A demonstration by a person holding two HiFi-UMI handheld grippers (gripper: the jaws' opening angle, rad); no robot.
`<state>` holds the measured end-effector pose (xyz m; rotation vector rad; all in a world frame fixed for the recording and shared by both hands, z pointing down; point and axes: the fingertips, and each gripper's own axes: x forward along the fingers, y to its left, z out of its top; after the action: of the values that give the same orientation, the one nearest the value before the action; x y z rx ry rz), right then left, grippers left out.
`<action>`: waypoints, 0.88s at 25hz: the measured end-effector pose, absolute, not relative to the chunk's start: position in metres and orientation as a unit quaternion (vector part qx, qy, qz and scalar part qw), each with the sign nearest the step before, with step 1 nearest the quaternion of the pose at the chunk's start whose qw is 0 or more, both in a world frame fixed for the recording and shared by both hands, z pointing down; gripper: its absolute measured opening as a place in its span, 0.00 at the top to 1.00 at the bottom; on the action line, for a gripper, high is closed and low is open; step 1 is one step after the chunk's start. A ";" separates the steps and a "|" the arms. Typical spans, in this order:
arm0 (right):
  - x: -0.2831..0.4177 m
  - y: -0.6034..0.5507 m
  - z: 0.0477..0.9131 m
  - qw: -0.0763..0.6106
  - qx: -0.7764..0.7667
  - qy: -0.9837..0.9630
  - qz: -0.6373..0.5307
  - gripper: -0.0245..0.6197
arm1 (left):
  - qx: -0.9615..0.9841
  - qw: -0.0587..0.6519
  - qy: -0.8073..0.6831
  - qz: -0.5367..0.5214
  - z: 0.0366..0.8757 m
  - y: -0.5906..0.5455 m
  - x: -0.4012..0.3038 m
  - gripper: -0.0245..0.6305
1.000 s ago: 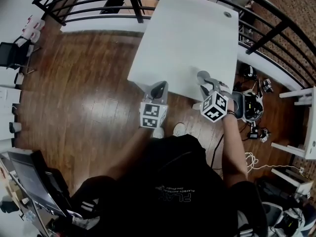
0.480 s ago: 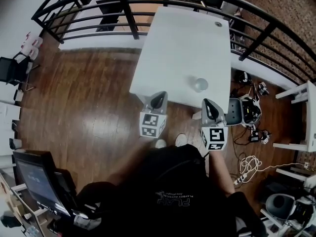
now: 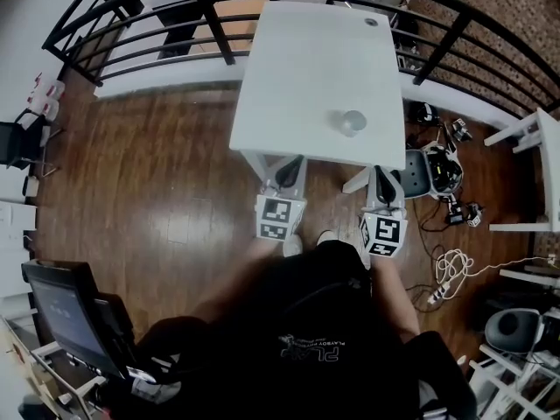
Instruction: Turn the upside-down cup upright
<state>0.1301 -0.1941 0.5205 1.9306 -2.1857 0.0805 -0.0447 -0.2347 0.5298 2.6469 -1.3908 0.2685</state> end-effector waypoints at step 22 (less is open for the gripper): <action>0.197 -0.051 0.511 0.070 0.656 -0.750 0.055 0.94 | 0.863 0.067 -0.492 0.097 0.520 -0.074 0.007 0.97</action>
<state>0.1969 -0.0513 0.5105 1.9725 -2.2565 0.1648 0.0068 -0.0739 0.5204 2.6008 -1.4831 0.2918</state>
